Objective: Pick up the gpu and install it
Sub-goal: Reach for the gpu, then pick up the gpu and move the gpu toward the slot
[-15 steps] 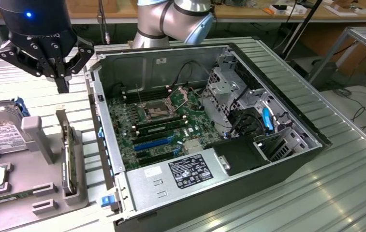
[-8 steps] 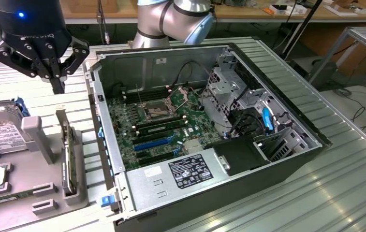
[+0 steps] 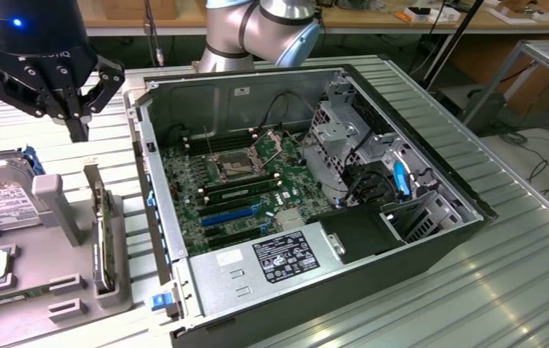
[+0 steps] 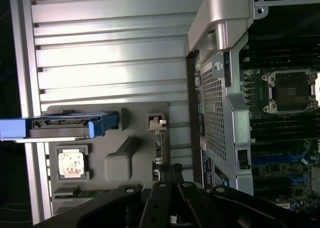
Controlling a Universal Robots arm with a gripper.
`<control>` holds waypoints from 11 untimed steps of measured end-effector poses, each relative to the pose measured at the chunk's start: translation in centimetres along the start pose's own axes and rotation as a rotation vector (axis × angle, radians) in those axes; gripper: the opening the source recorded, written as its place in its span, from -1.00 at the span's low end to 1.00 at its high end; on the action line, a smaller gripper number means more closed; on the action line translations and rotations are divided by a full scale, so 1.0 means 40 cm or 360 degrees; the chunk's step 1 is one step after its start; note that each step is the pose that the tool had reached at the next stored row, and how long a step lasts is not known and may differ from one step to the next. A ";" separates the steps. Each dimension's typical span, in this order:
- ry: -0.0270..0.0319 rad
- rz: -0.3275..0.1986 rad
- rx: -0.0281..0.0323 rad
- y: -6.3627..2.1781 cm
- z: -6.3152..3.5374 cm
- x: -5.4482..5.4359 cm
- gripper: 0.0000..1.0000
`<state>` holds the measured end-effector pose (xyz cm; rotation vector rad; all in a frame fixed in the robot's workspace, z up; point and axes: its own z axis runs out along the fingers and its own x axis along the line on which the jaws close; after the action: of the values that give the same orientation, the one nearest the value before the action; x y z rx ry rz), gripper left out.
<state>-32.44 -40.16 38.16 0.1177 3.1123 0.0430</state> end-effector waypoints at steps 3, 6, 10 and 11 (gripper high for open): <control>0.00000 0.0000 0.00000 0.000 0.000 0.002 -0.79; 0.00000 0.0000 0.00001 0.000 0.000 0.002 -0.79; 0.00000 0.0000 -0.00001 0.000 0.000 0.002 -0.79; 0.00000 0.0000 0.00000 0.000 0.000 0.002 -0.79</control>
<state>-32.50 -40.16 38.16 0.1177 3.1123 0.0430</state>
